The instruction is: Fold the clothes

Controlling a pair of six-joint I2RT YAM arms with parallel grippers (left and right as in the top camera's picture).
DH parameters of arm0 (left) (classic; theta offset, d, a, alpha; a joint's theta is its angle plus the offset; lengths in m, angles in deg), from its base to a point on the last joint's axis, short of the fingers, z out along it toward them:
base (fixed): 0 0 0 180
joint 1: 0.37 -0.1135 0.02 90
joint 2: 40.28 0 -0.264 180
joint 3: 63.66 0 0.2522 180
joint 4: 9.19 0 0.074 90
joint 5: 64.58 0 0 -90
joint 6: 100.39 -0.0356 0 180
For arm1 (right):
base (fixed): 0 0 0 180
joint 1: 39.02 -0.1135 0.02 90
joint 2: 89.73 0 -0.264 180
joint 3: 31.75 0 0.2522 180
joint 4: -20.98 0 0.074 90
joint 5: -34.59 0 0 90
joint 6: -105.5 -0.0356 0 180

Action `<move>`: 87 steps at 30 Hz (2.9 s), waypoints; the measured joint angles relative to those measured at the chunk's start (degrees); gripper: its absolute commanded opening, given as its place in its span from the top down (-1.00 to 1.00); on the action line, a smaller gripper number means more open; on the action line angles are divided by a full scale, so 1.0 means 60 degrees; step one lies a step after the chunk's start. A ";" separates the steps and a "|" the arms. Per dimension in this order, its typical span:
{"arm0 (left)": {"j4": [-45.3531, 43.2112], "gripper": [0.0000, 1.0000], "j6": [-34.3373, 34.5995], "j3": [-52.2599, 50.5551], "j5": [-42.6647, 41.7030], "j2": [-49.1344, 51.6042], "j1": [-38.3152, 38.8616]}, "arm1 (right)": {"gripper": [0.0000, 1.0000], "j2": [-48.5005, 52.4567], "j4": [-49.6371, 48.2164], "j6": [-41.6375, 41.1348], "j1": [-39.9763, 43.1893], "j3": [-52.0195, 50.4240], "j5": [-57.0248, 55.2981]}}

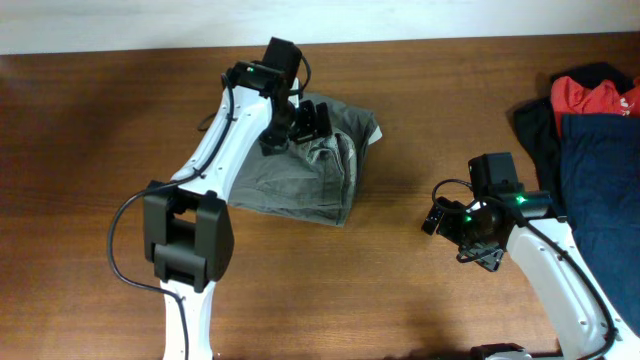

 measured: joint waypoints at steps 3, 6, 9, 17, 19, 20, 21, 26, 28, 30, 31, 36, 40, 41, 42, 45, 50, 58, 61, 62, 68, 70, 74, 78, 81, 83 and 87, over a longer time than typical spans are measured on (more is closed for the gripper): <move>-0.0015 -0.98 0.0047 0.0000 -0.0135 0.0044 0.0000 | -0.98 0.0000 0.0000 0.0007 0.0000 0.0000 0.0000; -0.0018 -0.98 0.0055 0.0000 -0.0189 0.0171 0.0000 | -0.98 0.0000 0.0004 0.0004 0.0000 0.0000 0.0000; -0.0018 -0.98 0.0055 0.0000 -0.0215 0.0379 0.0000 | -0.97 0.0000 0.0000 0.0007 0.0000 0.0000 0.0000; -0.0197 -0.98 0.0233 0.0000 -0.0251 0.0481 0.0000 | -0.98 0.0000 0.0000 0.0004 0.0000 0.0000 0.0000; -0.0244 -0.98 0.0237 0.0000 -0.0251 0.0481 0.0000 | -0.98 0.0000 0.0004 0.0007 0.0000 0.0000 0.0000; -0.0262 -0.98 0.0233 0.0000 -0.0251 0.0481 0.0000 | -0.97 0.0000 0.0000 0.0004 0.0000 0.0000 0.0000; -0.0262 -0.98 0.0233 0.0000 -0.0251 0.0481 0.0000 | -0.97 0.0000 0.0004 0.0000 0.0000 0.0000 0.0000; -0.0266 -0.98 0.0233 0.0000 -0.0251 0.0481 0.0000 | -0.98 0.0000 0.0004 0.0007 0.0000 0.0000 0.0000; -0.0266 -0.98 0.0233 0.0000 -0.0251 0.0481 0.0000 | -0.98 0.0000 0.0000 0.0011 0.0000 0.0000 0.0000; -0.0266 -0.98 0.0233 0.0000 -0.0251 0.0481 0.0000 | -0.97 0.0000 0.0000 0.0011 0.0000 0.0000 0.0000; -0.0266 -0.98 0.0237 0.0000 -0.0251 0.0481 0.0000 | -0.98 0.0000 0.0004 0.0004 0.0000 0.0000 0.0000; -0.0266 -0.98 0.0233 0.0000 -0.0248 0.0481 0.0000 | -0.97 0.0000 0.0000 0.0007 0.0000 0.0000 0.0000; -0.0266 -0.98 0.0237 0.0000 -0.0251 0.0481 0.0000 | -0.98 0.0000 0.0004 0.0007 0.0000 0.0000 0.0000; -0.0262 -0.98 0.0233 0.0000 -0.0251 0.0481 0.0000 | -0.98 0.0000 0.0004 0.0007 0.0000 0.0000 0.0000; -0.0259 -0.98 0.0237 0.0000 -0.0251 0.0481 0.0000 | -0.97 0.0000 0.0004 0.0004 0.0000 0.0000 0.0000; -0.0138 -0.99 0.0237 0.0000 -0.0248 0.0481 -0.0004 | -0.97 0.0000 0.0004 0.0004 0.0000 0.0000 0.0000; -0.0080 -0.98 0.0379 0.0000 -0.0226 0.0481 -0.0066 | -0.98 0.0000 0.0004 0.0004 0.0000 0.0000 0.0000; -0.0193 -0.98 0.0601 0.0000 -0.0171 0.0481 -0.0135 | -0.98 0.0000 0.0004 0.0007 0.0000 0.0000 0.0000; -0.0200 -0.98 0.0725 0.0000 -0.0175 0.0481 -0.0135 | -0.98 0.0000 0.0004 0.0004 0.0000 0.0000 0.0000; -0.0215 -0.98 0.0739 0.0000 -0.0171 0.0481 -0.0135 | -0.98 0.0000 0.0004 0.0004 0.0000 0.0000 0.0000; -0.0528 -0.89 0.0911 0.0000 -0.0175 0.0484 -0.0135 | -0.97 0.0000 0.0000 0.0007 0.0000 0.0000 0.0000; -0.0594 -0.88 0.0987 0.0000 -0.0175 0.0499 -0.0135 | -0.98 0.0000 0.0000 0.0007 0.0000 0.0000 0.0000; -0.0816 -0.54 0.1078 0.0000 -0.0222 0.0685 -0.0135 | -0.98 0.0000 0.0000 0.0004 0.0000 0.0000 0.0000; -0.1297 0.00 0.1133 0.0000 -0.0313 0.0962 -0.0135 | -0.98 0.0000 0.0004 0.0004 0.0000 0.0000 0.0000; -0.1679 0.24 0.1169 0.0000 -0.0484 0.1027 -0.0135 | -0.97 0.0000 0.0004 0.0007 0.0000 0.0000 0.0000; -0.1861 0.40 0.1213 0.0000 -0.0627 0.1035 -0.0135 | -0.97 0.0000 0.0004 0.0000 0.0000 0.0000 0.0000; -0.2142 0.44 0.1242 0.0000 -0.0998 0.1035 -0.0135 | -0.98 0.0000 0.0004 0.0004 0.0000 0.0000 0.0000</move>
